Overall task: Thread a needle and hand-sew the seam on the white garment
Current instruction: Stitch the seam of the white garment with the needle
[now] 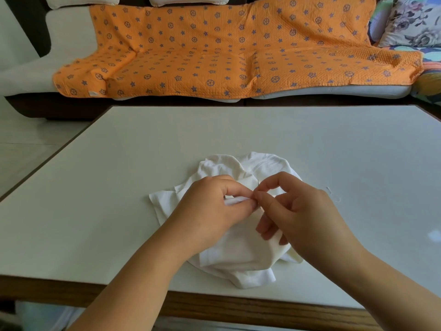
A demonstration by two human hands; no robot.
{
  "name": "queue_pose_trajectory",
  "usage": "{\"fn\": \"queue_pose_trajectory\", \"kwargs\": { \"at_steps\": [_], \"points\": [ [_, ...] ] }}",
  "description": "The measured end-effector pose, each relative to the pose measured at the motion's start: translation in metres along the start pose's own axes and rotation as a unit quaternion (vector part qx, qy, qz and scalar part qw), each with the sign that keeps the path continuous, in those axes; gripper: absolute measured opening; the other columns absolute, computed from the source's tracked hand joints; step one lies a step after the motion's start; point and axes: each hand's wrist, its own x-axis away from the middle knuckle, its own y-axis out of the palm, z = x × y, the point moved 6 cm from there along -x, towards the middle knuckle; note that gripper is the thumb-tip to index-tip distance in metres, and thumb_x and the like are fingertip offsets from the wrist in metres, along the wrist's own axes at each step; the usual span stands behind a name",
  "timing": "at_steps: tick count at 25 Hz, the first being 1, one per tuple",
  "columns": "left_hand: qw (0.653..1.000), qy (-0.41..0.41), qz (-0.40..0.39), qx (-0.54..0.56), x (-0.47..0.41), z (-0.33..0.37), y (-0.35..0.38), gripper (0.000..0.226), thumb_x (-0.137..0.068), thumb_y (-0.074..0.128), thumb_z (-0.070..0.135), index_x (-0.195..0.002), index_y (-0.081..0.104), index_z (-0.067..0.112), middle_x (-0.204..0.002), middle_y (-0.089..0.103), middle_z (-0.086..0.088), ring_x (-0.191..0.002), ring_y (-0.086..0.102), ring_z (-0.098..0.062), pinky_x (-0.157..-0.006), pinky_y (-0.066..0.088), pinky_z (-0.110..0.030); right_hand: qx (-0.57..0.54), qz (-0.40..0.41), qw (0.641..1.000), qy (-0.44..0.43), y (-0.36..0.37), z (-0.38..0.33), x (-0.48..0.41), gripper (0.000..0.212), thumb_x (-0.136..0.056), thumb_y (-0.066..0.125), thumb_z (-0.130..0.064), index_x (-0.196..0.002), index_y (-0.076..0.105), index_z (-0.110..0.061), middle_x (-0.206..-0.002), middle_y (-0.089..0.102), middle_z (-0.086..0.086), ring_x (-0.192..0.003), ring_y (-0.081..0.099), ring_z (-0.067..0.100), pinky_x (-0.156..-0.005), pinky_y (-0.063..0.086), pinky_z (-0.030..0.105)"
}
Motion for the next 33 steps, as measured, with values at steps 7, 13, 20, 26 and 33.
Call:
{"fn": "queue_pose_trajectory", "kwargs": {
  "at_steps": [7,13,20,26,33],
  "points": [
    [0.998,-0.034,-0.033,0.038,0.000,-0.002,-0.002,0.007,-0.085,0.073,0.032,-0.088,0.078,0.034,-0.091,0.072,0.027,-0.094,0.061,0.016,-0.079,0.042,-0.002,-0.263,0.061,0.961,0.057,-0.031,0.015,-0.025,0.013,-0.095,0.056,-0.018,-0.083,0.059,-0.014,-0.088,0.074,0.002,-0.058,0.059,0.010,-0.054,0.046,0.021],
    [0.994,-0.069,-0.054,0.073,0.000,-0.007,-0.002,0.008,-0.085,0.073,0.028,-0.090,0.079,0.032,-0.094,0.074,0.023,-0.097,0.062,0.014,-0.086,0.043,-0.008,-0.522,0.079,0.845,0.084,-0.044,0.030,-0.042,0.015,-0.100,0.045,-0.008,-0.088,0.054,-0.010,-0.077,0.070,0.014,-0.082,0.074,0.029,-0.065,0.059,0.027],
    [0.987,-0.102,-0.077,0.097,0.003,-0.012,-0.004,0.007,-0.084,0.074,0.027,-0.085,0.078,0.032,-0.093,0.075,0.021,-0.097,0.064,0.012,-0.093,0.042,-0.016,-0.393,0.206,0.895,0.032,-0.067,0.040,-0.049,0.010,-0.099,0.053,-0.012,-0.090,0.055,-0.014,-0.085,0.071,0.017,-0.098,0.071,0.032,-0.093,0.055,0.040],
    [0.985,-0.110,-0.091,0.098,0.004,-0.013,-0.005,0.006,-0.083,0.074,0.027,-0.086,0.079,0.031,-0.093,0.076,0.019,-0.096,0.066,0.009,-0.097,0.042,-0.019,-0.263,0.287,0.921,-0.004,-0.081,0.040,-0.047,0.014,-0.099,0.054,-0.017,-0.087,0.057,-0.023,-0.089,0.074,0.003,-0.097,0.071,0.014,-0.098,0.052,0.034],
    [0.982,-0.121,-0.101,0.103,0.006,-0.013,-0.008,0.008,-0.083,0.074,0.027,-0.090,0.078,0.028,-0.093,0.076,0.018,-0.096,0.066,0.010,-0.094,0.041,-0.016,-0.109,0.342,0.933,-0.012,-0.086,0.045,-0.045,0.017,-0.098,0.053,-0.026,-0.083,0.054,-0.035,-0.090,0.072,-0.012,-0.092,0.064,0.025,-0.088,0.052,0.041]
  ]
}}
